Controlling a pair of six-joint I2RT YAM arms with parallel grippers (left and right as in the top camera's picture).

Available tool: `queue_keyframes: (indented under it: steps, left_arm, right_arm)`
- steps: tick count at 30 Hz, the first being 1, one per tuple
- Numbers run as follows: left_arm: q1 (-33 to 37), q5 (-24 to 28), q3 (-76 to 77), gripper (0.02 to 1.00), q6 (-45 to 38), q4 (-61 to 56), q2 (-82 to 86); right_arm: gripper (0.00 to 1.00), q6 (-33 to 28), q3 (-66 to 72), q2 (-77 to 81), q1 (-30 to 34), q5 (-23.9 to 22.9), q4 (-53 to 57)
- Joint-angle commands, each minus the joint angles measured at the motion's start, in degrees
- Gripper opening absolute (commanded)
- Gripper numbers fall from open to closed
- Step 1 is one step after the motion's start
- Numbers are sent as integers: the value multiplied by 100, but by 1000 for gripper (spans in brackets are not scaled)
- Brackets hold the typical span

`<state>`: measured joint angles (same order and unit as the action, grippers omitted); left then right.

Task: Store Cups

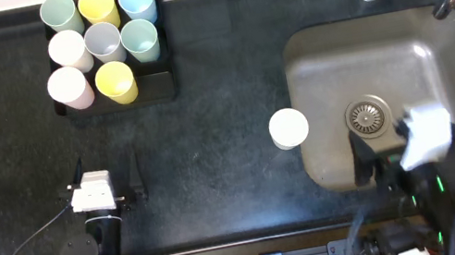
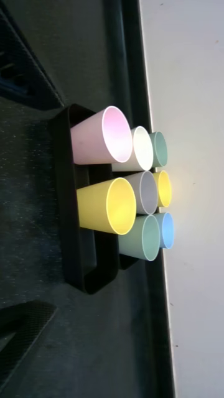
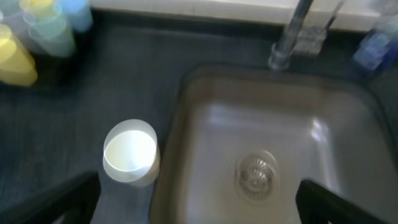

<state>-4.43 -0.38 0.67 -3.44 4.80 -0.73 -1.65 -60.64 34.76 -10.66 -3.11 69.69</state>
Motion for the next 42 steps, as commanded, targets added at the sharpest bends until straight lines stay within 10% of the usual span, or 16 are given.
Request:
queue_keyframes:
  steps: [1,19,42]
  left_arm:
    - [17,74,-20,998,-105,4,57]
    - [17,74,-20,998,-105,4,57]
    - [17,74,-20,998,-107,4,57]
  right_arm:
    - [996,13,-898,1657,-278,136,859]
    - [998,-1388,-1121,4889,-483,697,673]
    - [996,-1427,-1606,6063,-470,678,251]
